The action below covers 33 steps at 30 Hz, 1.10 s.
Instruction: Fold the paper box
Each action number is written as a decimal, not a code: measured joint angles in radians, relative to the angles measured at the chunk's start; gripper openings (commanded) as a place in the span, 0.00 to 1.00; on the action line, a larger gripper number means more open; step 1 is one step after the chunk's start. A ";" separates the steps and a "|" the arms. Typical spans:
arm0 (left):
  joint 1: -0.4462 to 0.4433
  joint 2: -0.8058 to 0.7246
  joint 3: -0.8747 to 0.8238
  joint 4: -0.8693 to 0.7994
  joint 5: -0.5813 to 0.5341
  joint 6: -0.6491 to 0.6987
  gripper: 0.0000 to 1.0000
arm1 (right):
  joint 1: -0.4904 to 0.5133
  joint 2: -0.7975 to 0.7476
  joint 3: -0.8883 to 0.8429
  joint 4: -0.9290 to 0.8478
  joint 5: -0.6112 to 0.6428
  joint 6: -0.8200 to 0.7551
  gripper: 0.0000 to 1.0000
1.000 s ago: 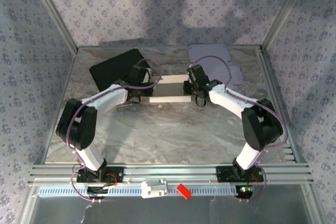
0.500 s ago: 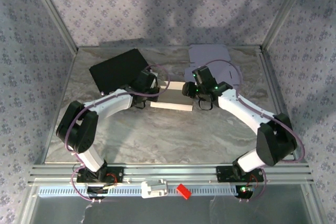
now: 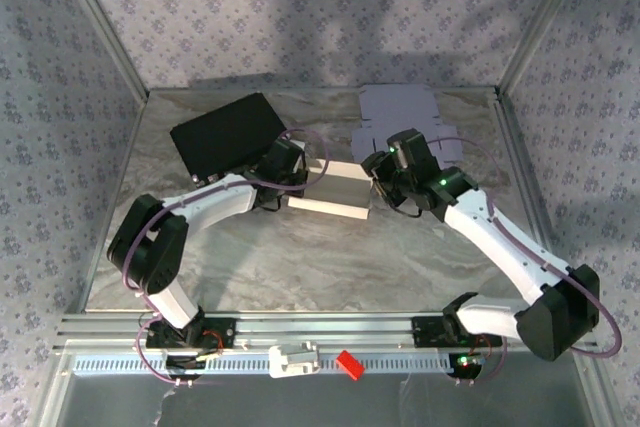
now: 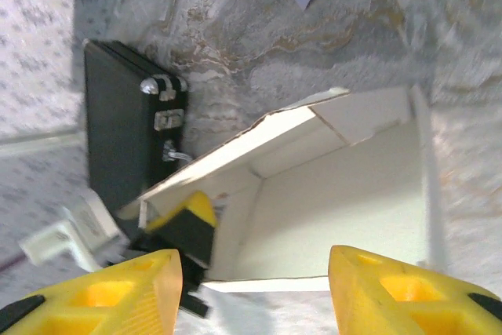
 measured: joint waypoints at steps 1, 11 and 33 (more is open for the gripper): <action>-0.005 -0.006 -0.007 0.003 -0.006 -0.003 0.00 | 0.006 0.013 0.009 -0.007 -0.004 0.050 0.54; -0.048 -0.034 -0.054 0.035 -0.065 -0.046 0.00 | 0.073 0.160 0.135 -0.002 0.015 0.439 0.54; -0.077 -0.044 -0.081 0.064 -0.115 -0.089 0.00 | -0.005 0.303 0.175 -0.006 -0.066 0.528 0.33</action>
